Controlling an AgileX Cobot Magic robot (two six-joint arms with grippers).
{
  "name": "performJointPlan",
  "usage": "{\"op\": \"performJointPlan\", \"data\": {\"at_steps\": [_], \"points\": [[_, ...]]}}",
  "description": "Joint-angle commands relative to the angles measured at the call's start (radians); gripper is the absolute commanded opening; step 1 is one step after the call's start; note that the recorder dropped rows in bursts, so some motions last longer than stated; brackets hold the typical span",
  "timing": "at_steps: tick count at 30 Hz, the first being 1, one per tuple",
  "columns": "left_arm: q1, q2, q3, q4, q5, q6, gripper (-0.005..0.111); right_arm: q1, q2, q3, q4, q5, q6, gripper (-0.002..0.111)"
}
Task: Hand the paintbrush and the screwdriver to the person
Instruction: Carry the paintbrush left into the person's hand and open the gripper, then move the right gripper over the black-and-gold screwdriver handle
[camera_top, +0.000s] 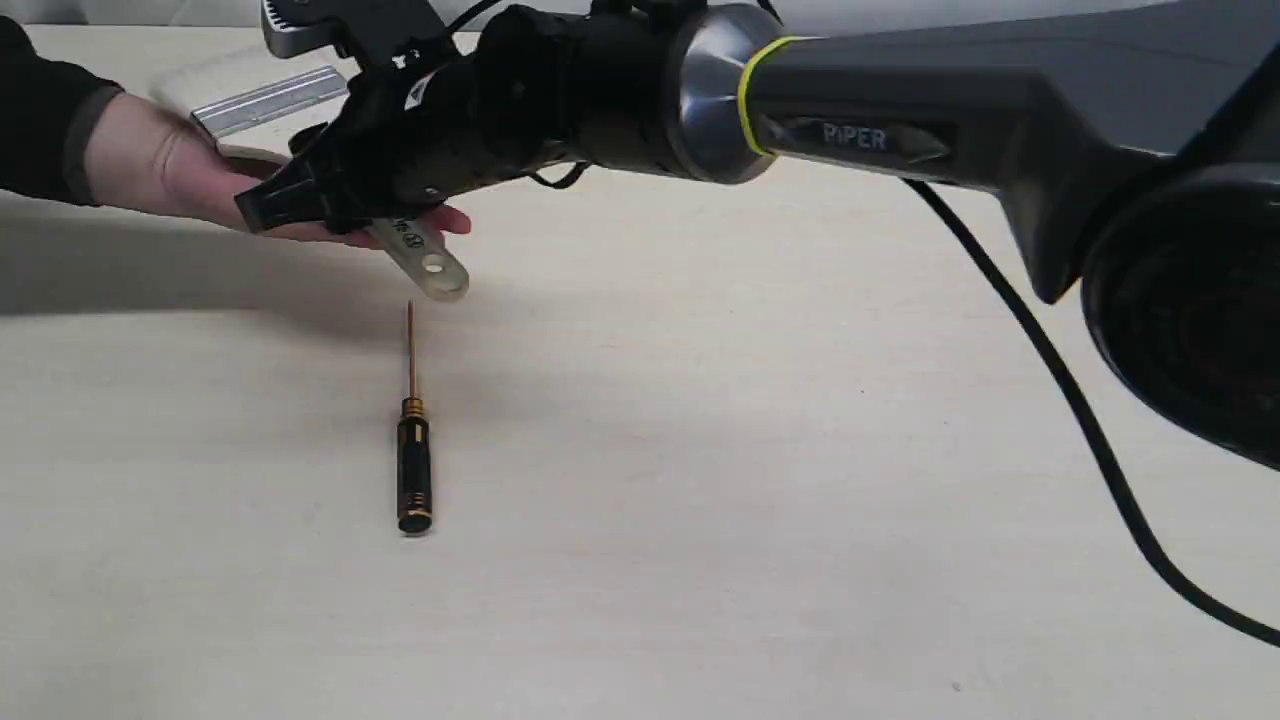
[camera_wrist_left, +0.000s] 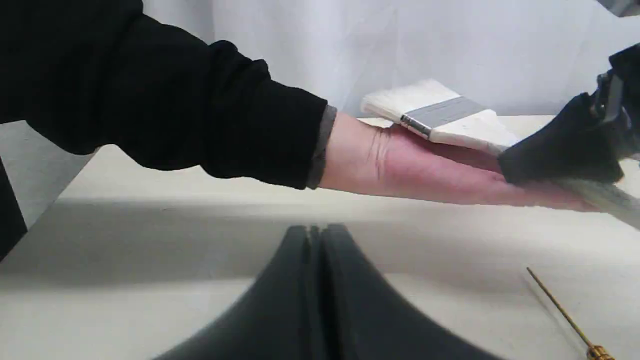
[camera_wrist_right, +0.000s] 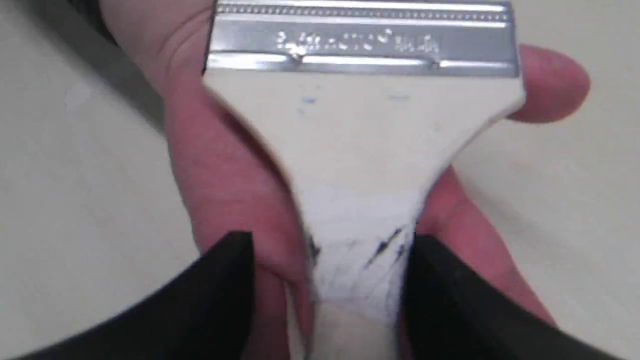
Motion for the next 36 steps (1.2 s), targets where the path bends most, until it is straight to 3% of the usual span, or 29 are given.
{"op": "performJointPlan", "data": {"at_steps": [1, 20, 30, 36], "points": [[-0.008, -0.002, 0.002, -0.004, -0.006, -0.002, 0.000, 0.001, -0.004, -0.008, 0.002, 0.049, -0.008, 0.051], [-0.008, -0.002, 0.002, -0.004, -0.006, -0.002, 0.000, 0.001, -0.258, -0.008, 0.009, 0.492, 0.048, 0.048], [-0.008, -0.002, 0.002, 0.000, -0.008, -0.002, 0.000, 0.100, -0.279, -0.008, -0.448, 0.651, 0.383, 0.045], [-0.008, -0.002, 0.002, 0.000, -0.008, -0.002, 0.000, 0.130, -0.252, -0.008, -0.442, 0.611, 0.467, 0.045]]}}
